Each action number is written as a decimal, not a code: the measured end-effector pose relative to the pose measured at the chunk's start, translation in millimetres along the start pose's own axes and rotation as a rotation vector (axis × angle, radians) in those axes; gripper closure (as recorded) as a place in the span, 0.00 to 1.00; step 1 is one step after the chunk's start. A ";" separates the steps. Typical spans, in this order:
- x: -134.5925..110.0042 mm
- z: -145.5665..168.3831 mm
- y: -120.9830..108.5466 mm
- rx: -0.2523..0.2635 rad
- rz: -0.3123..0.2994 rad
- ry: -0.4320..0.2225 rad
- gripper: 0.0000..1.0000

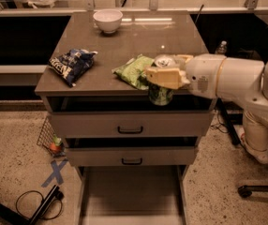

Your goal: Pick green can from bottom drawer and place on counter

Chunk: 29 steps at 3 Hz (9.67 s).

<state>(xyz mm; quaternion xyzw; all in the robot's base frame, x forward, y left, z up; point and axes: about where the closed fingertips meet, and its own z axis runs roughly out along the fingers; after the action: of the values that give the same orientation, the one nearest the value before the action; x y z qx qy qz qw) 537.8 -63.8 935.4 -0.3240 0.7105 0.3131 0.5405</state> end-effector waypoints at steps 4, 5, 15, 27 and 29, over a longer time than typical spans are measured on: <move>-99.8 68.0 -155.3 -0.054 0.046 -0.010 1.00; -122.6 78.7 -194.8 -0.028 0.027 -0.073 1.00; -28.9 205.1 -306.0 0.074 0.098 0.015 1.00; -141.0 -75.7 -297.0 0.409 0.166 0.101 0.00; -250.2 -221.8 -210.8 0.633 0.027 -0.177 0.00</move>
Offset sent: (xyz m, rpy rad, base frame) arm 0.1636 -0.0424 0.1201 0.0256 0.0388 0.0001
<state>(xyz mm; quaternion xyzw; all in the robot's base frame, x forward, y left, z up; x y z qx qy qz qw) 632.3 -334.9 1207.1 -0.1018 0.7271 0.1109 0.6698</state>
